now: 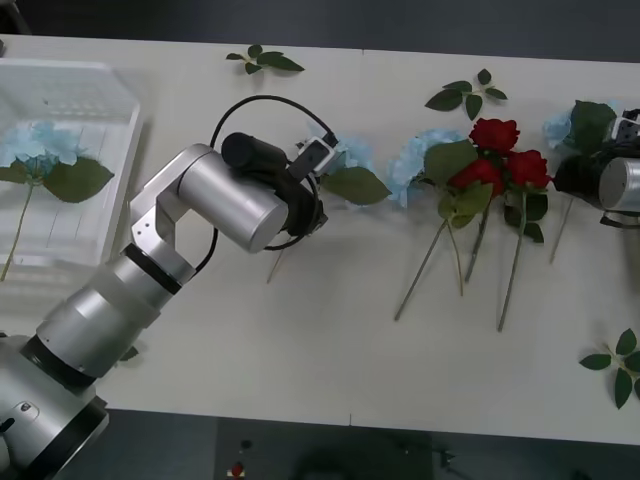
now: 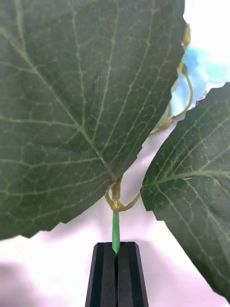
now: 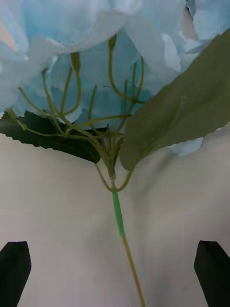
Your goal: Put the red flowers into the right box and the blue flowers into the left box
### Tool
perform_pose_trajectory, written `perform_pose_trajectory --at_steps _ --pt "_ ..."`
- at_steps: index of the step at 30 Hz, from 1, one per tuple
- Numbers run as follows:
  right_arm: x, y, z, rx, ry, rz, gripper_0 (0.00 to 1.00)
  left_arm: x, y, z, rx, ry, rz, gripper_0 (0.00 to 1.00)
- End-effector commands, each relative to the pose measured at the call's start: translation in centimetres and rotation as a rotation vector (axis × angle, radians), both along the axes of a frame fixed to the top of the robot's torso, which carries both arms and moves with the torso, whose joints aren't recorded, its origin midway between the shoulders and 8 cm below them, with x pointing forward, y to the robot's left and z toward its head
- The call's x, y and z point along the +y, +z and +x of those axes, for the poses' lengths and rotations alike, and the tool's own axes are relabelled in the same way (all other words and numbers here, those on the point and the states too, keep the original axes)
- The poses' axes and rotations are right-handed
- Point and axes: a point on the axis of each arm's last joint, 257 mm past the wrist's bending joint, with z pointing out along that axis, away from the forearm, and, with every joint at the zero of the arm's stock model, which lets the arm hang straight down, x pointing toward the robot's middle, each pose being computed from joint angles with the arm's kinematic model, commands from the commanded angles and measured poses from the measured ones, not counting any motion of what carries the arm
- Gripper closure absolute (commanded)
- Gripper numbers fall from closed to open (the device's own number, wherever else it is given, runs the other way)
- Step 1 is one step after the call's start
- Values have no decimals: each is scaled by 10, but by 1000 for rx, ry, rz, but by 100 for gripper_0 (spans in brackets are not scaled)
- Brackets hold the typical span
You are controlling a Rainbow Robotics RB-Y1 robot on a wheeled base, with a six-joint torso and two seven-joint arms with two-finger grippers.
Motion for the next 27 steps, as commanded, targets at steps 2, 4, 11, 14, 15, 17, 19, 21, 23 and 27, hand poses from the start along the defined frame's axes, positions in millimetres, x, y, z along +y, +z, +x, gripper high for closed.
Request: perform_pose_trajectory --at_steps 2,4,11,14,15,17,19,21,23,27 --pt "4 81 24 -73 44 29 100 -1 9 11 -44 -37 47 0" --pt "4 100 23 -68 53 53 100 2 3 11 -34 -29 53 1" --pt "22 162 15 -142 113 216 100 5 -10 9 -17 -30 71 21" --pt "34 186 9 -193 153 306 100 6 -15 8 -15 -32 78 23" --pt "36 192 6 -204 167 322 100 6 -16 8 -14 -33 80 23" --pt "41 207 -1 -232 199 347 100 3 -18 8 -17 -41 83 23" --pt "45 215 -11 -254 250 334 100 -4 -19 8 -28 -51 69 23" --pt "48 219 -18 -263 285 330 100 -6 -16 11 -43 -53 59 23" --pt "53 229 -31 -290 350 322 100 -12 -11 14 -65 -58 39 23" --pt "69 244 -51 -324 474 283 100 -15 -5 19 -100 -60 26 55"
